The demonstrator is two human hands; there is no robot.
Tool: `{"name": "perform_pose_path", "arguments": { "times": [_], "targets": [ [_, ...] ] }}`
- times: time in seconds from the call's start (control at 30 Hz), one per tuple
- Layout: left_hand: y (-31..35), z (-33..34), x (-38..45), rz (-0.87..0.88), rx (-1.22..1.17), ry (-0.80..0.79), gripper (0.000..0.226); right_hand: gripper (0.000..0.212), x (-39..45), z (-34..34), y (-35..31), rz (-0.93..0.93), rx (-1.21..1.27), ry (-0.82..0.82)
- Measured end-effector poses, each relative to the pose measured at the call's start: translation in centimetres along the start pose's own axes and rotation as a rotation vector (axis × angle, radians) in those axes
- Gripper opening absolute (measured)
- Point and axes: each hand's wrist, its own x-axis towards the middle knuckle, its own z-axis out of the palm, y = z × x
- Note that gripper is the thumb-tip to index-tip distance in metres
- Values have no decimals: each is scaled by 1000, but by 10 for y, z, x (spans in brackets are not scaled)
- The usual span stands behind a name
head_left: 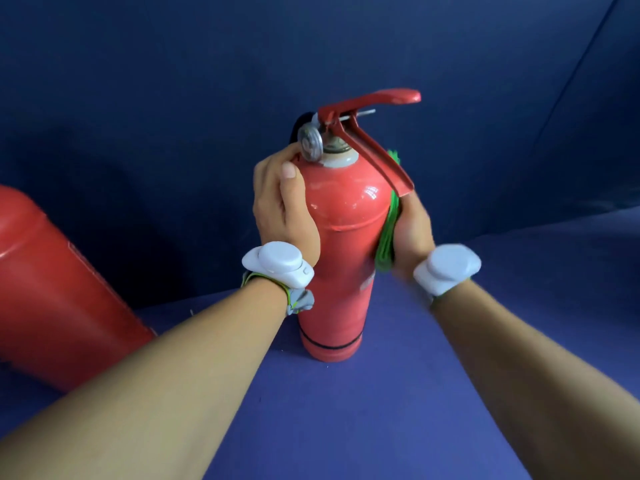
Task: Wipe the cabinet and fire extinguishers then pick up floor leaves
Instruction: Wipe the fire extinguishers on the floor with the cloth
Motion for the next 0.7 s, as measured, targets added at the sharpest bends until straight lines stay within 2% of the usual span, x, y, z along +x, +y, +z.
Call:
{"name": "perform_pose_path", "arguments": {
  "times": [0.07, 0.13, 0.23, 0.33, 0.43, 0.5, 0.57, 0.63, 0.7],
  "targets": [
    [-1, 3, 0, -10, -17, 20, 32, 26, 10, 11, -40, -106, -50, -135],
    [-2, 4, 1, -32, -21, 33, 35, 35, 18, 16, -52, -82, -48, -253],
    [-4, 4, 1, -32, -2, 31, 40, 43, 24, 12, -14, 82, -60, -132],
    [-3, 3, 1, -35, -3, 31, 40, 42, 22, -12, 58, 284, 41, 3],
    [-3, 4, 0, -38, -4, 22, 41, 49, -3, -30, 94, 397, 107, 79],
    [-2, 4, -1, -47, -13, 28, 41, 42, -20, -27, 83, 327, 6, 113],
    [0, 4, -2, -49, -21, 29, 41, 36, -24, -14, 49, 140, -65, 99],
    [0, 3, -2, -49, -25, 19, 40, 37, -24, 4, 3, -56, -109, 76],
    [-1, 5, -2, -57, -31, 16, 41, 43, -29, 16, -35, -162, -85, 14]
  ]
}}
